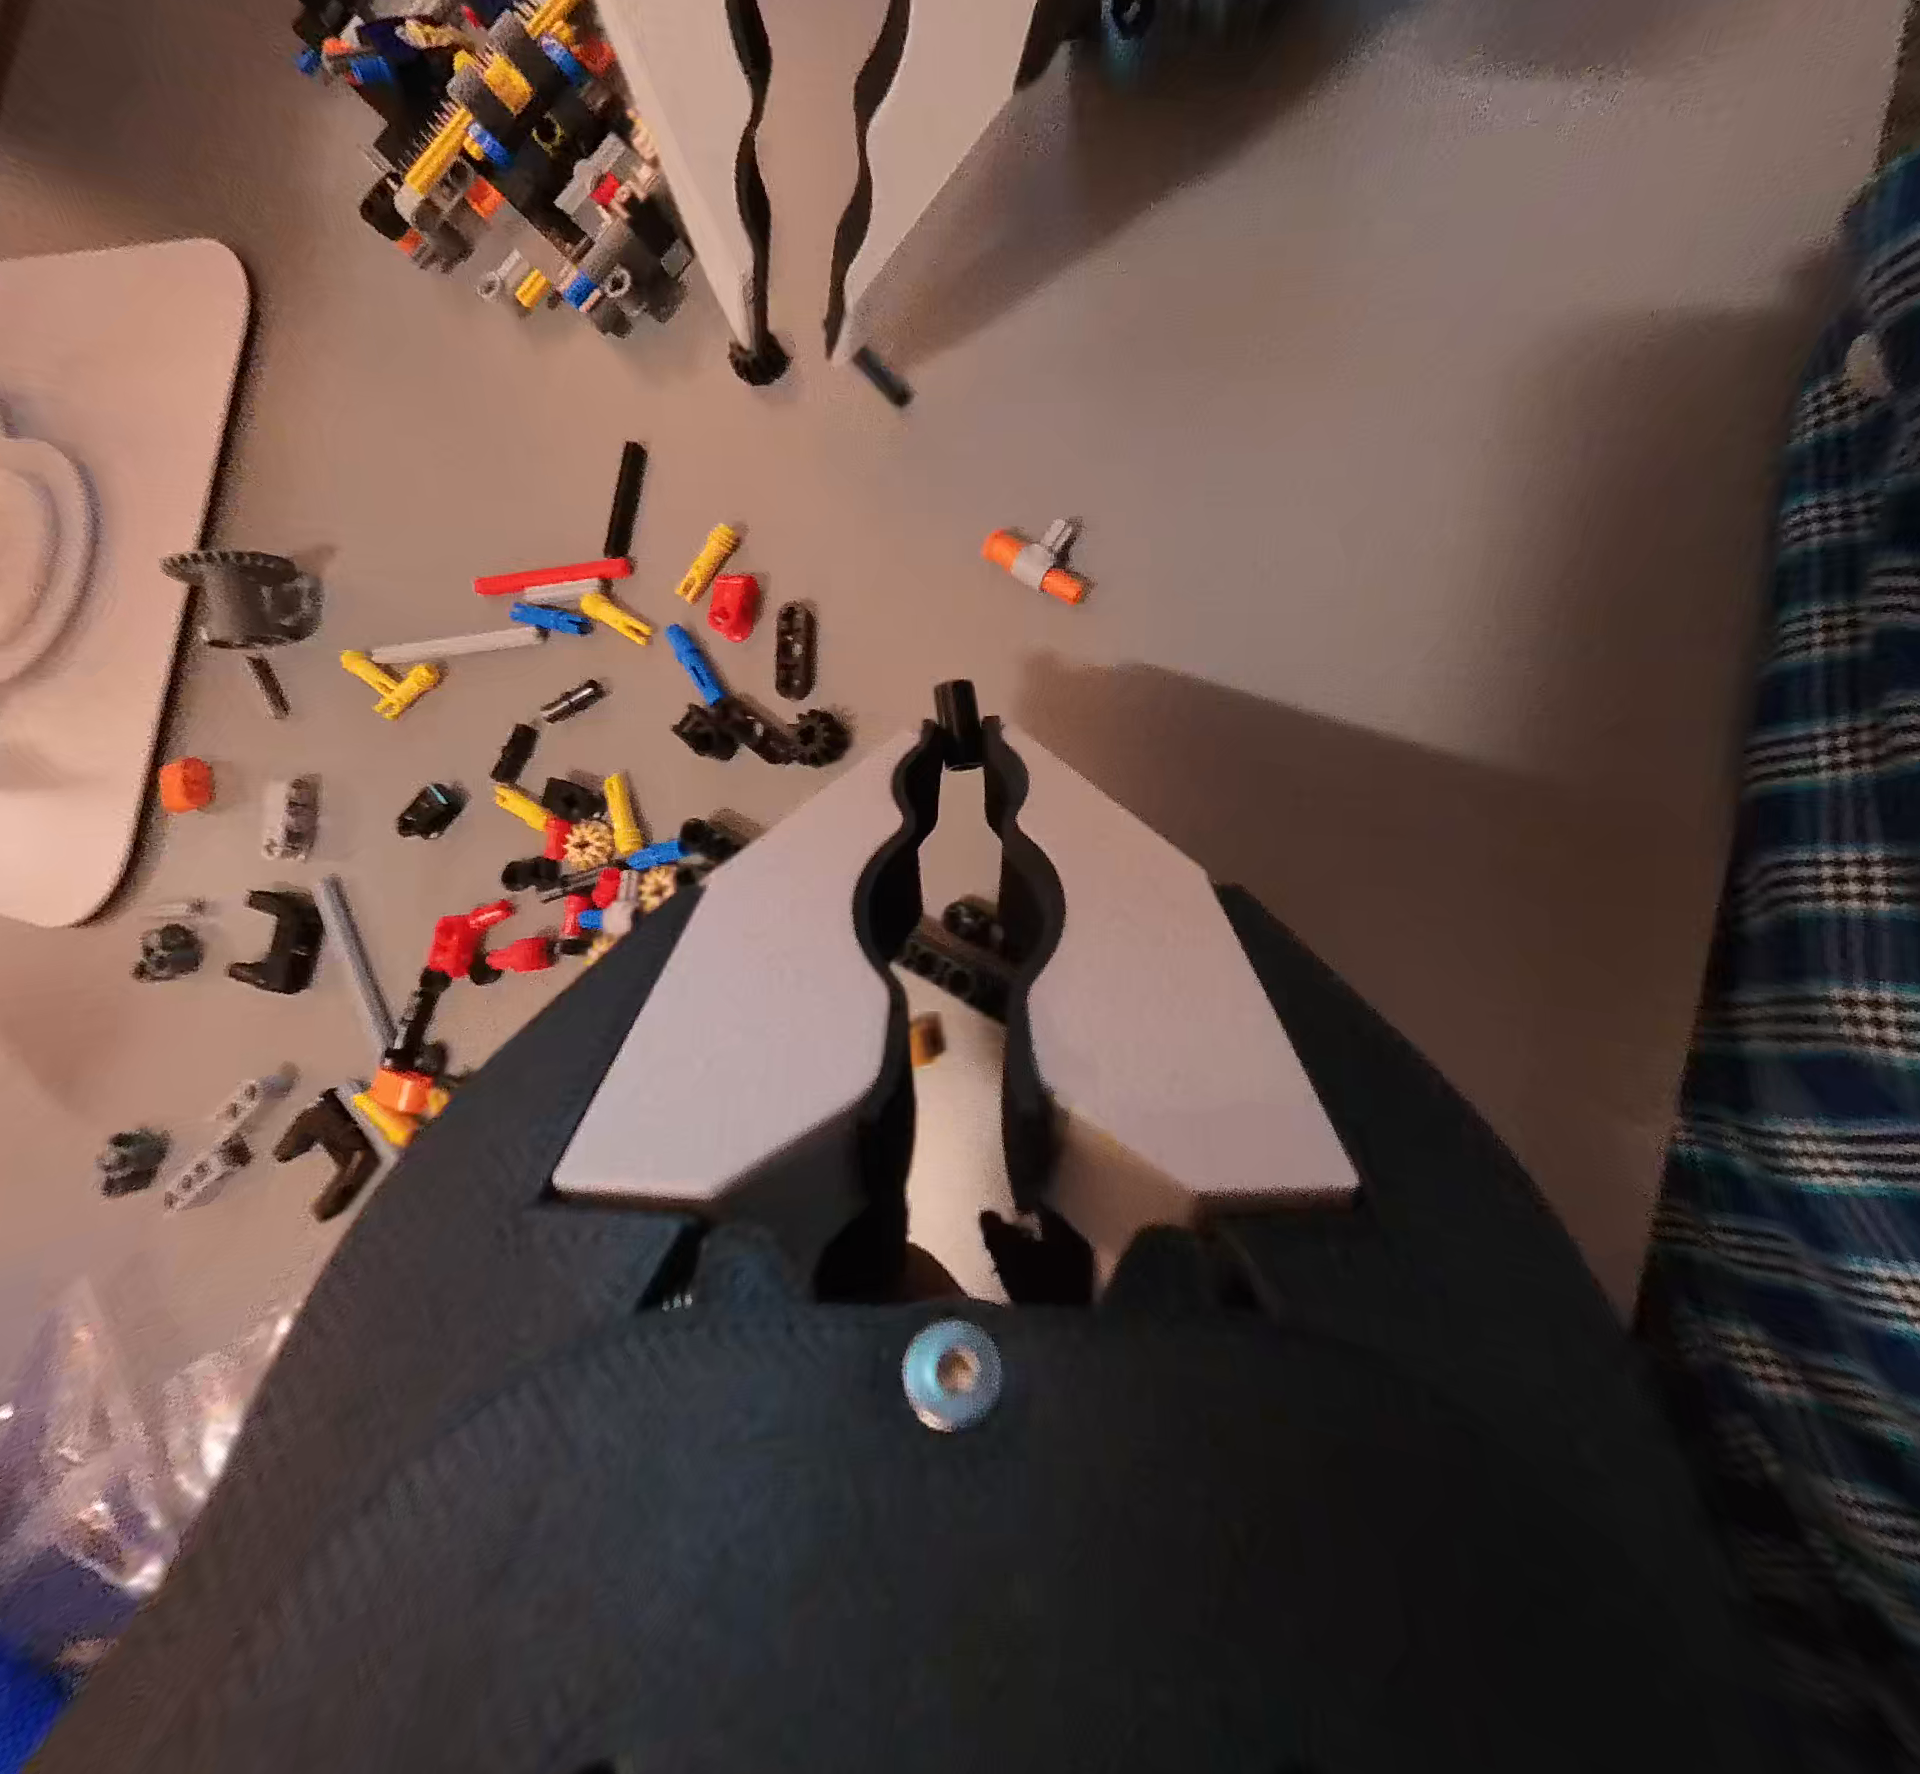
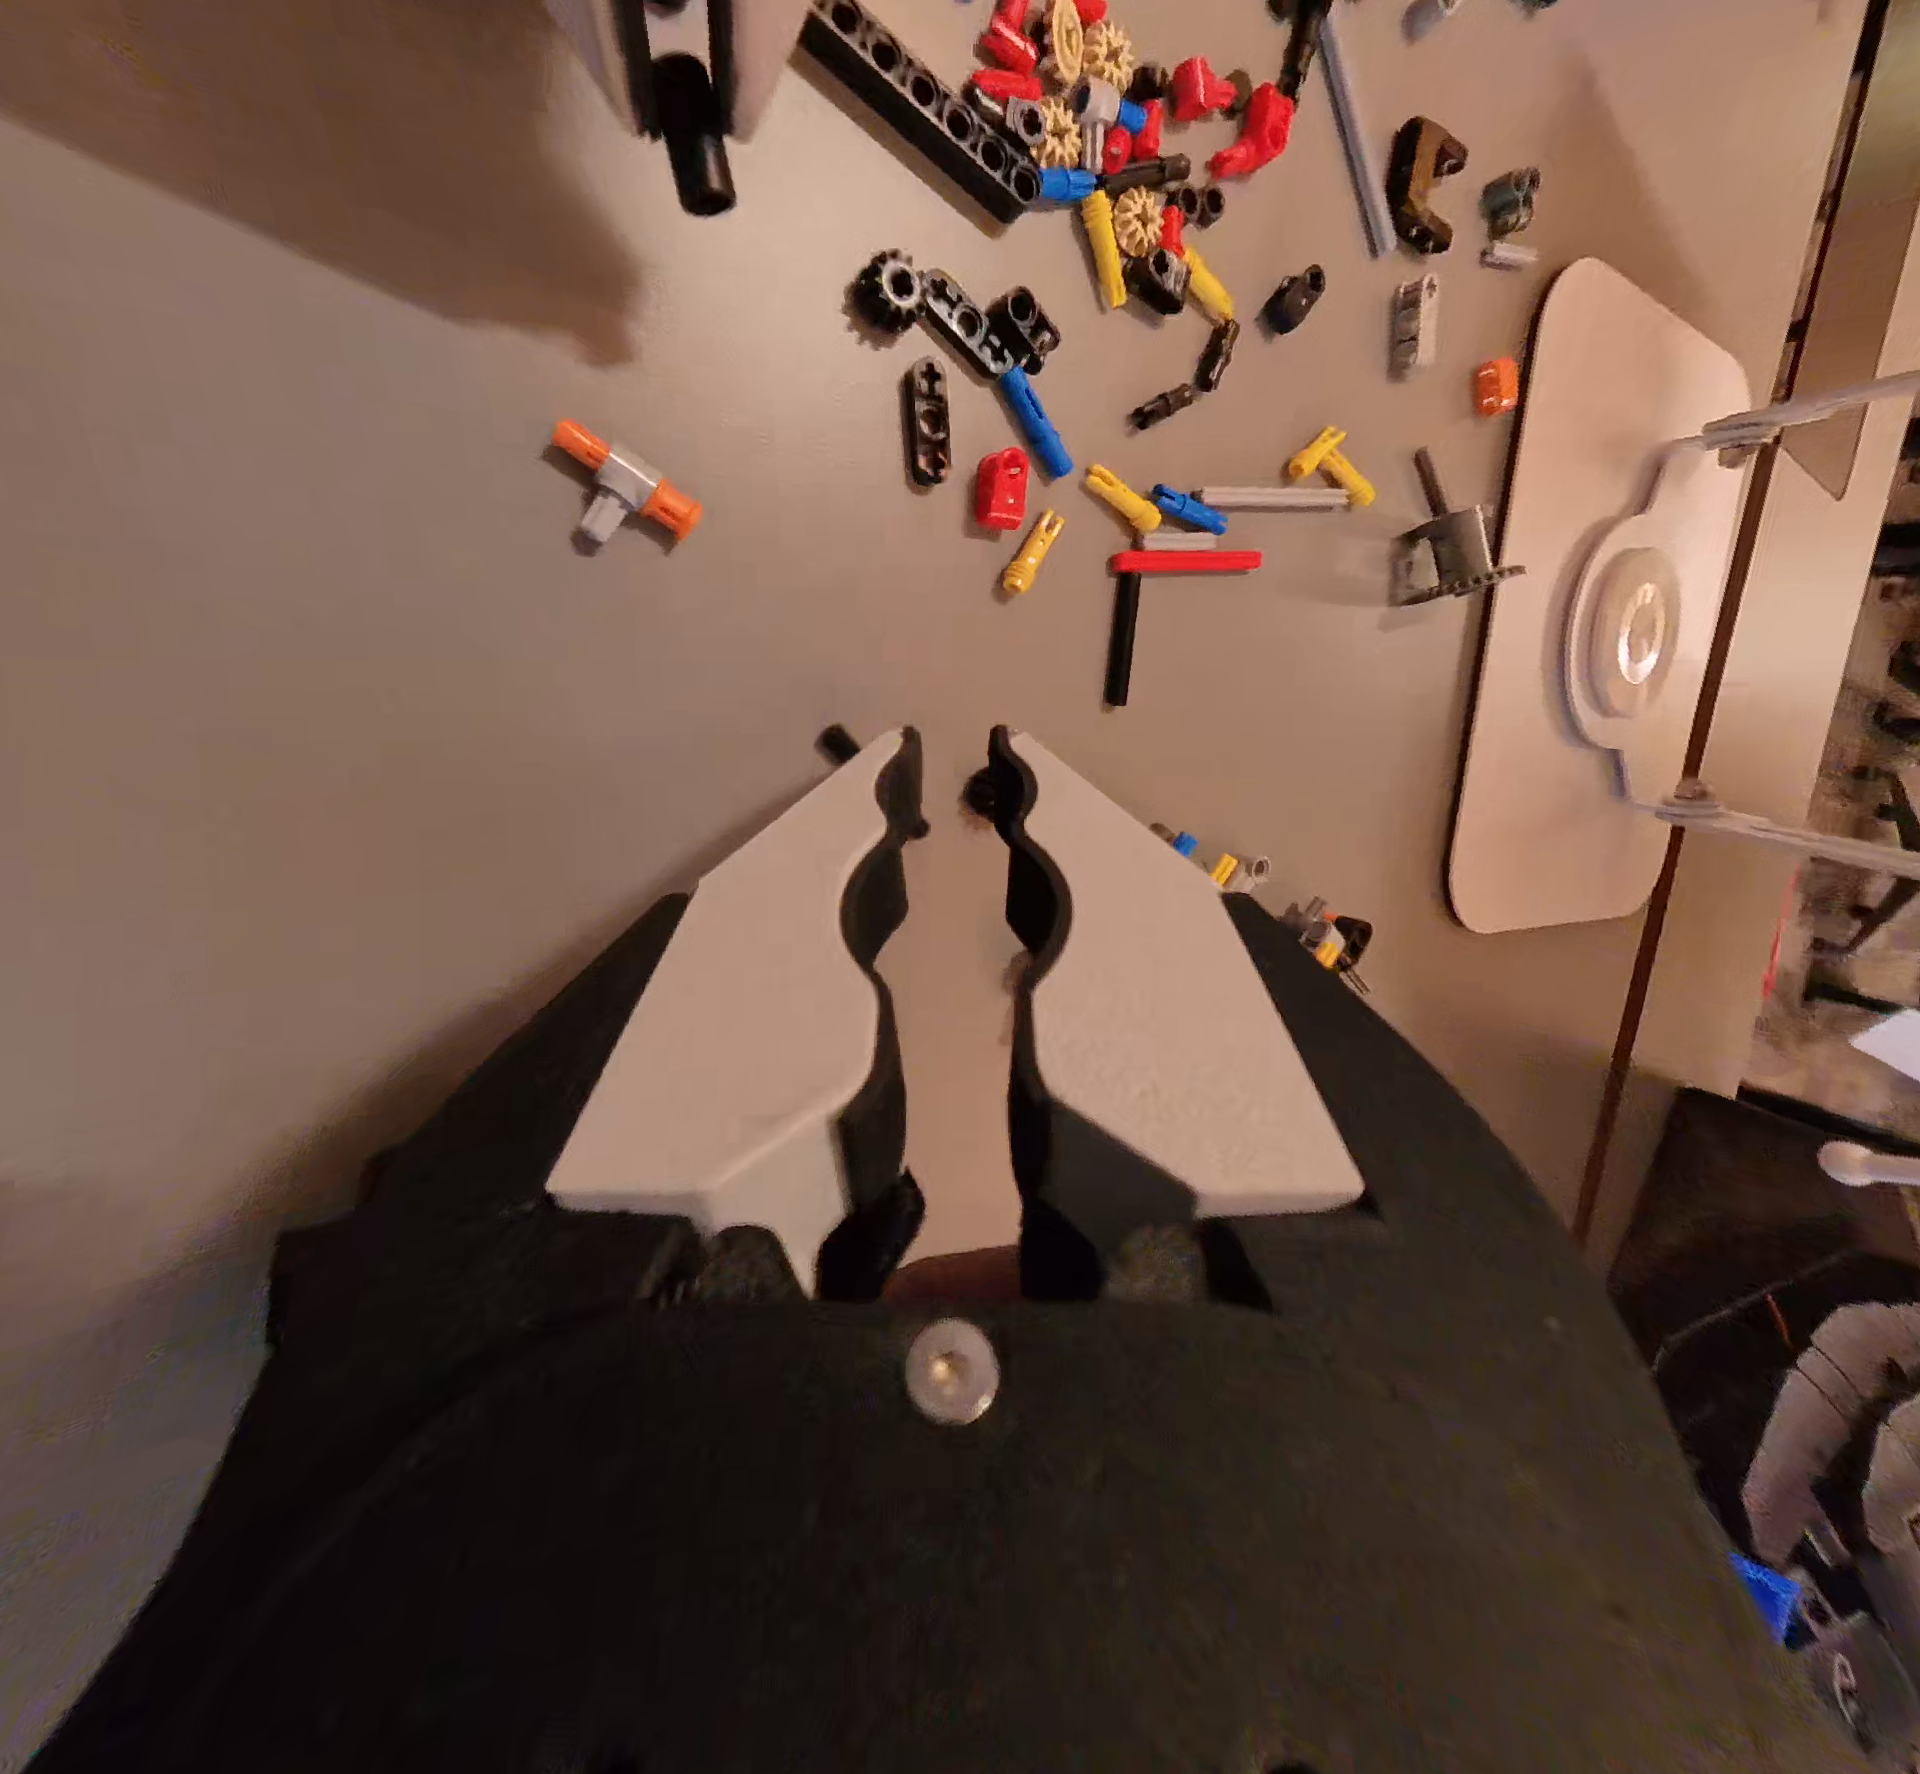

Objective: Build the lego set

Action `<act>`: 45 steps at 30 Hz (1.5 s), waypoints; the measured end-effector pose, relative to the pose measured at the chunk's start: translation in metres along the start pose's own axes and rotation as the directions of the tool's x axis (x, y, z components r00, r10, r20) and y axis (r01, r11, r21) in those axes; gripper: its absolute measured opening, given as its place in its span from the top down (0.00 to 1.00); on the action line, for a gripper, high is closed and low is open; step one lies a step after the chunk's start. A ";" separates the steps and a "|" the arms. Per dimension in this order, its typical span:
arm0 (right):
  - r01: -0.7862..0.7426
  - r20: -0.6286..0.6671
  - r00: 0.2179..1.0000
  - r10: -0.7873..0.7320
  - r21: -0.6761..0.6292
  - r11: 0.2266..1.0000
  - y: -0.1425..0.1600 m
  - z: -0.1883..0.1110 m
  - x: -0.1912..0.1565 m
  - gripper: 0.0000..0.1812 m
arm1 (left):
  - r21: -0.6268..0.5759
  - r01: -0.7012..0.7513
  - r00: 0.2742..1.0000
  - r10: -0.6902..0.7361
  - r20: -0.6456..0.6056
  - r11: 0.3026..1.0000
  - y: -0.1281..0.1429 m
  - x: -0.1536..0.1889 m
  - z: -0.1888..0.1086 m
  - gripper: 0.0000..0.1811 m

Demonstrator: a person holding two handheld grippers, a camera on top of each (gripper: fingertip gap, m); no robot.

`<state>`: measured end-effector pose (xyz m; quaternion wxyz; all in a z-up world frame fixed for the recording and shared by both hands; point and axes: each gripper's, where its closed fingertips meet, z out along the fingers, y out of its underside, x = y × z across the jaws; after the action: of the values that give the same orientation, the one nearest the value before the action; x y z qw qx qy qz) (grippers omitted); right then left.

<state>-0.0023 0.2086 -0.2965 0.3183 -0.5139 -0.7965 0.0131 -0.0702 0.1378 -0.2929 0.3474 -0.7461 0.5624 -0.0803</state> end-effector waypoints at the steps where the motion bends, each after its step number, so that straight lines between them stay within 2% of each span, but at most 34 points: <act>1: 0.009 0.025 1.000 -0.009 0.029 1.000 -0.004 -0.004 -0.004 0.95 | 0.006 0.020 1.000 -0.020 0.002 1.000 -0.001 0.002 0.000 0.97; 4: 0.067 0.128 0.988 -0.087 0.153 0.986 -0.025 -0.013 -0.024 0.93 | 0.021 0.078 0.997 -0.078 -0.006 0.997 -0.003 0.011 0.003 0.97; 9: 0.160 0.257 0.941 -0.221 0.239 0.958 -0.044 0.000 -0.043 0.88 | 0.032 0.156 0.988 -0.157 0.007 0.987 -0.005 0.019 0.009 0.97; 11: 0.189 0.302 0.918 -0.258 0.242 0.952 -0.044 0.009 -0.049 0.88 | 0.026 0.166 0.986 -0.166 0.012 0.986 -0.005 0.021 0.012 0.97; 13: 0.168 0.343 0.905 -0.251 0.255 0.952 -0.049 0.011 -0.052 0.94 | 0.023 0.177 0.984 -0.177 0.008 0.984 -0.005 0.024 0.015 0.97; 16: 0.146 0.361 0.904 -0.227 0.239 0.960 -0.049 0.013 -0.053 1.00 | 0.014 0.189 0.982 -0.189 0.009 0.982 -0.001 0.025 0.018 0.97; 19: 0.107 0.348 0.919 -0.185 0.230 0.967 -0.048 0.012 -0.053 1.00 | 0.017 0.209 0.978 -0.209 0.008 0.978 0.002 0.023 0.015 0.97; 21: 0.099 0.350 0.919 -0.178 0.233 0.968 -0.049 0.009 -0.054 0.95 | 0.024 0.234 0.972 -0.234 0.005 0.972 0.004 0.023 0.011 0.97; 26: 0.177 0.345 0.896 -0.279 0.298 0.938 -0.067 0.007 -0.048 0.86 | 0.008 0.220 0.975 -0.220 0.012 0.975 0.009 0.029 0.007 0.97; 32: 0.199 0.413 0.849 -0.329 0.327 0.924 -0.081 0.020 -0.052 0.86 | 0.009 0.223 0.974 -0.223 0.032 0.975 0.010 0.029 0.005 0.97; 35: 0.189 0.424 0.843 -0.331 0.343 0.920 -0.087 0.021 -0.059 0.91 | 0.020 0.246 0.968 -0.247 0.038 0.969 0.014 0.027 0.003 0.97; 37: 0.172 0.426 0.850 -0.309 0.330 0.928 -0.088 0.022 -0.060 0.95 | 0.021 0.251 0.967 -0.251 0.038 0.968 0.017 0.027 0.004 0.97; 45: 0.045 0.405 0.905 -0.129 0.211 0.977 -0.081 0.019 -0.062 0.96 | 0.022 0.227 0.972 -0.228 0.057 0.974 0.014 0.027 0.006 0.97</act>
<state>-0.0611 0.1251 -0.3136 0.1907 -0.4291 -0.8630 0.1863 -0.0687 0.1139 -0.3131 0.3582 -0.8049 0.4620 -0.1019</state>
